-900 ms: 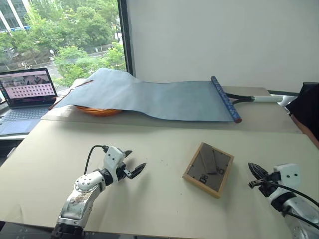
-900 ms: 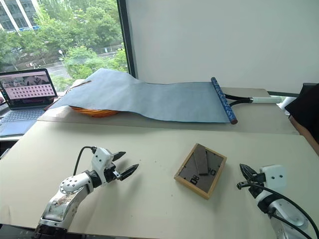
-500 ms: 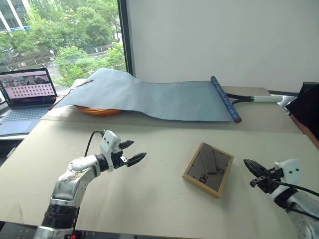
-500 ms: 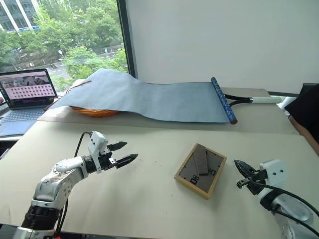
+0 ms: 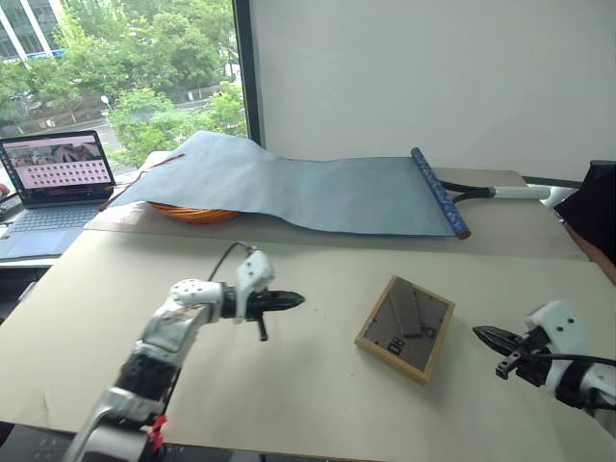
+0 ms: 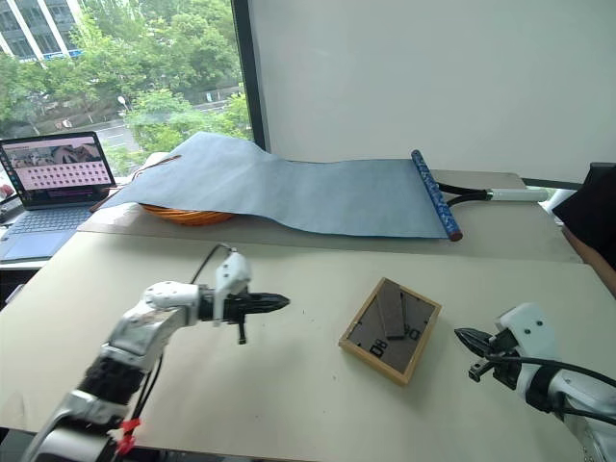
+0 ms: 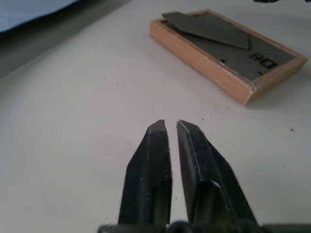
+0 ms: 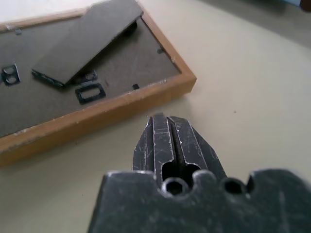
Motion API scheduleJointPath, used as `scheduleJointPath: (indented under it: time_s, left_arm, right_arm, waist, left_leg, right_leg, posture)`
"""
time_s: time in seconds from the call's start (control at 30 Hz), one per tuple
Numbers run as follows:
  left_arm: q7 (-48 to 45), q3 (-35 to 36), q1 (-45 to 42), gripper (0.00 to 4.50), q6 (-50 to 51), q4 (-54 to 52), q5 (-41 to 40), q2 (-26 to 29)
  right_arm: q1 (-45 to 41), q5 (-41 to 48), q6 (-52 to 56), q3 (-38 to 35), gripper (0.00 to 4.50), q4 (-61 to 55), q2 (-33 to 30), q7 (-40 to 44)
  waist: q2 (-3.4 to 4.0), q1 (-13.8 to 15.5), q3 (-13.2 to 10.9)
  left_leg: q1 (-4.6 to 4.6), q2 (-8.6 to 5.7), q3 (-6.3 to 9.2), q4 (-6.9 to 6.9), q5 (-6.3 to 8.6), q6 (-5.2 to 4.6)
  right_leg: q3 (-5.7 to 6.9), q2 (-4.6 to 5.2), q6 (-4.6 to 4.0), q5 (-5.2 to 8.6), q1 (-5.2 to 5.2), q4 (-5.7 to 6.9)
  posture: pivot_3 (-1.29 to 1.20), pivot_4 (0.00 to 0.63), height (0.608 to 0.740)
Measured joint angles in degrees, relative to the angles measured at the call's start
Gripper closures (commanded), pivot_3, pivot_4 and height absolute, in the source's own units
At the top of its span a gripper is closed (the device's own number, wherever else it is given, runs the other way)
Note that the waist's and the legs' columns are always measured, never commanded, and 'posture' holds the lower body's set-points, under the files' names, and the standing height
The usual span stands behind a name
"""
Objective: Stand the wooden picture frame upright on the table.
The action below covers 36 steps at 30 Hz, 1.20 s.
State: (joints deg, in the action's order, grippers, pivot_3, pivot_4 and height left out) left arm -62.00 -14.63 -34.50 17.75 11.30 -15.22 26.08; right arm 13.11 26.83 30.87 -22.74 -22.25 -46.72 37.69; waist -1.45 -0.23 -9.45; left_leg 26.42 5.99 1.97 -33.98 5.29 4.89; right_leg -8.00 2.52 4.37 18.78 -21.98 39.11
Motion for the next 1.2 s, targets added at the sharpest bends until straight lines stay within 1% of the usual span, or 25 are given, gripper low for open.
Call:
scheduleJointPath:
  time_s: [0.07,0.23,0.37,0.47,0.57,0.73,0.9,1.07,1.2]
  left_arm:
    - [-0.03,-3.89,-3.57,4.49,-2.97,4.03,3.13,-4.50]
    - [1.40,-10.22,-9.25,4.49,-10.14,16.72,11.51,-12.04]
    - [1.69,-12.02,-11.42,4.49,-15.12,21.57,15.48,-14.00]
    - [1.29,-11.75,-11.48,4.49,-15.96,22.26,15.70,-14.46]
    - [0.52,-11.13,-9.90,4.49,-15.38,20.24,15.67,-13.62]
    - [-1.88,-9.93,-5.04,4.49,-12.33,11.44,14.89,-8.61]
    - [-3.33,-7.24,0.77,4.49,-8.36,1.67,13.73,-0.15]
    - [-3.93,-4.49,6.45,4.49,-2.53,-7.38,11.58,6.16]
    - [-3.37,-2.21,8.77,4.49,3.66,-10.76,8.57,7.20]
  right_arm:
    - [-1.97,-0.41,2.70,2.09,4.50,-1.09,-0.10,-1.15]
    - [-8.18,-2.40,7.15,9.21,4.50,-0.07,0.22,-2.92]
    - [-12.93,-3.80,9.33,12.58,4.50,1.82,1.13,-4.00]
    - [-15.79,-4.47,9.75,15.00,4.50,2.56,2.65,-4.04]
    - [-18.10,-4.71,9.81,18.24,4.50,2.59,4.31,-3.30]
    - [-19.19,-4.23,10.87,21.45,4.50,2.24,5.49,-1.69]
    - [-18.96,-3.84,12.06,23.62,4.50,0.22,6.94,-1.30]
    - [-19.50,-3.71,12.53,25.87,4.50,-0.03,8.50,-1.21]
    - [-19.92,-4.21,12.44,26.37,4.50,0.06,8.44,-0.80]
  waist:
    - [-0.02,-0.12,-0.01]
    - [-0.01,-1.18,0.00]
    - [0.00,-0.98,0.01]
    - [0.01,-0.97,0.01]
    - [0.02,-1.04,0.02]
    - [0.04,-1.16,0.03]
    - [0.07,-2.52,0.06]
    - [0.08,-3.28,0.09]
    - [0.10,-3.35,0.11]
  left_leg:
    - [0.06,0.00,0.00,0.01,0.00,0.00]
    - [0.06,-0.02,0.02,0.11,0.03,-0.06]
    - [0.05,-0.05,0.03,0.07,0.02,-0.06]
    - [0.04,-0.04,0.03,0.04,0.02,-0.05]
    - [0.04,-0.04,0.04,0.09,0.02,-0.05]
    - [0.03,-0.04,0.04,0.14,0.03,-0.07]
    - [-0.13,0.00,0.05,0.13,0.02,-0.06]
    - [-0.22,0.03,0.05,0.14,0.02,-0.06]
    - [-0.25,0.03,0.05,0.13,0.02,-0.06]
  right_leg:
    - [-0.03,0.00,0.04,-0.01,-0.02,-0.05]
    - [-0.06,-0.02,-0.11,-0.08,-0.08,-0.04]
    - [-0.06,-0.01,-0.12,-0.10,-0.03,-0.04]
    - [-0.06,-0.01,-0.02,-0.09,-0.01,-0.03]
    - [-0.06,-0.02,-0.04,-0.09,-0.02,-0.02]
    - [-0.06,-0.02,-0.23,-0.16,-0.02,-0.01]
    - [-0.06,-0.04,-0.17,-0.10,0.05,0.10]
    - [-0.06,-0.06,-0.11,-0.01,0.10,0.15]
    - [-0.05,-0.05,-0.06,0.05,0.12,0.17]
  posture:
    - [0.00,0.150,0.694]
    - [0.00,0.150,0.694]
    - [0.00,0.150,0.694]
    - [0.00,0.150,0.694]
    - [0.00,0.150,0.694]
    - [0.00,0.150,0.694]
    - [0.00,0.150,0.694]
    - [0.00,0.150,0.694]
    - [0.00,0.150,0.694]
